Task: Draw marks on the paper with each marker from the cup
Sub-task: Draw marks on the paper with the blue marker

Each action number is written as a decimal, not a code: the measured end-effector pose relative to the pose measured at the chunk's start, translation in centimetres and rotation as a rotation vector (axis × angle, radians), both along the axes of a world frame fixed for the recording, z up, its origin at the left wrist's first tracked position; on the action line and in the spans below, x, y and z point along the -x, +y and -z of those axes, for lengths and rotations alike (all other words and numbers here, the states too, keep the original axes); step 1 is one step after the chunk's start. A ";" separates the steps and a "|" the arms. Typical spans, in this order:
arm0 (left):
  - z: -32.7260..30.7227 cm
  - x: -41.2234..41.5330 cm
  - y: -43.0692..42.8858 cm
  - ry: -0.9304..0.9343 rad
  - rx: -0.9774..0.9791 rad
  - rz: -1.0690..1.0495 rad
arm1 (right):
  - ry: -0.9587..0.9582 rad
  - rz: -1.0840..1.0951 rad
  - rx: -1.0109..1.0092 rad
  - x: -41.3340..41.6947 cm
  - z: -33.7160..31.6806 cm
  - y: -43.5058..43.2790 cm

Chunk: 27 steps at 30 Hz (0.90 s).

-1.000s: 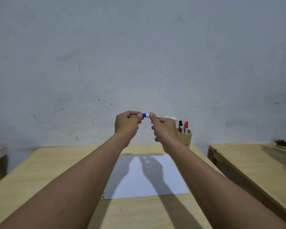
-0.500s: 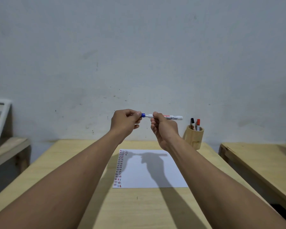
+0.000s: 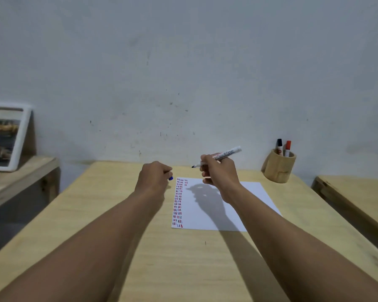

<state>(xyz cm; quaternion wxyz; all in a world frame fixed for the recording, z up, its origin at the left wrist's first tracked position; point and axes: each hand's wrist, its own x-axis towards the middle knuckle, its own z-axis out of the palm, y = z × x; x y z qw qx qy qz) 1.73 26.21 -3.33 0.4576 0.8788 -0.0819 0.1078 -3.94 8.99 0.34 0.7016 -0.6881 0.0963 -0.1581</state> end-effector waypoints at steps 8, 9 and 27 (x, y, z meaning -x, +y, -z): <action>3.8 -0.7 -0.3 -0.061 -0.346 -0.006 | 0.046 0.020 0.145 -3.3 3.7 0.4; 3.9 -0.7 -0.4 -0.071 -0.339 -0.010 | 0.055 0.027 0.166 -3.6 4.1 0.4; 5.6 1.8 2.0 0.178 -0.782 0.050 | 0.159 0.193 0.394 -5.7 7.9 0.7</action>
